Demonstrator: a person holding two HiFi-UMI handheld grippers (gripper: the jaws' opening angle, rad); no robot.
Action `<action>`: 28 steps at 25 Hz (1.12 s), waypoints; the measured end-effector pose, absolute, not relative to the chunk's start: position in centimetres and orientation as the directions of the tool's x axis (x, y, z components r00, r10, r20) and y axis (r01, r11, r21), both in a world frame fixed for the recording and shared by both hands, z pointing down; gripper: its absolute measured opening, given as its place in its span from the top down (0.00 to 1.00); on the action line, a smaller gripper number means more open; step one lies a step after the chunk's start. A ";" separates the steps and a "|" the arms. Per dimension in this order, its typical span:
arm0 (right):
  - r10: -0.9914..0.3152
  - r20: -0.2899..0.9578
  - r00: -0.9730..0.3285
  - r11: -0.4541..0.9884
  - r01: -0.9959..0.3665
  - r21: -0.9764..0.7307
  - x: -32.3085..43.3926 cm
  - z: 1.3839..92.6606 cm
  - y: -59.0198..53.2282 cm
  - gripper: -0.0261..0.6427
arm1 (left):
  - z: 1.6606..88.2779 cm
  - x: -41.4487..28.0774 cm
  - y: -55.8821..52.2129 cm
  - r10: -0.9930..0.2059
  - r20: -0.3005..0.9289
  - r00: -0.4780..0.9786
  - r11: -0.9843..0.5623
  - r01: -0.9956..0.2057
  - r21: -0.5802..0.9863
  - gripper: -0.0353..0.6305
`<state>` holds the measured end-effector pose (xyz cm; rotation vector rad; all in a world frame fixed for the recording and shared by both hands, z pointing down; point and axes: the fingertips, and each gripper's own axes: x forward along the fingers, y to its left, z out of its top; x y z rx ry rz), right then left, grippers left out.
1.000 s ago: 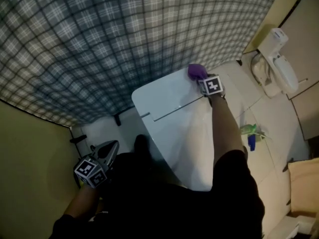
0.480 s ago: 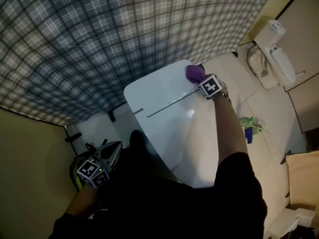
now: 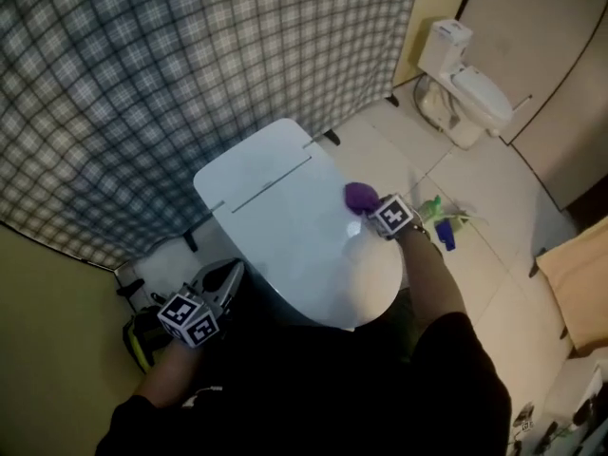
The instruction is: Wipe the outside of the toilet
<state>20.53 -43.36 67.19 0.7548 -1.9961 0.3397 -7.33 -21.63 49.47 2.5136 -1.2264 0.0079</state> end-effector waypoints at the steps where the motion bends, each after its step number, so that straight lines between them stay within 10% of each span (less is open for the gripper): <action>1: -0.379 0.841 -0.387 0.752 -0.658 0.036 22.2 67.3 -41.7 0.79 | 49.5 -5.8 -21.1 -0.760 0.146 0.634 -0.575 -0.760 0.303 0.94; 14: -0.355 0.834 -0.423 0.715 -0.697 -0.049 33.2 69.4 -21.5 0.78 | 52.7 7.5 -19.3 -0.660 0.251 0.708 -0.673 -0.706 0.222 0.94; 28: -0.449 0.665 -0.597 0.752 -0.654 -0.079 23.7 60.2 -27.5 0.77 | 50.1 0.2 -17.6 -0.755 0.141 0.640 -0.591 -0.758 0.274 0.94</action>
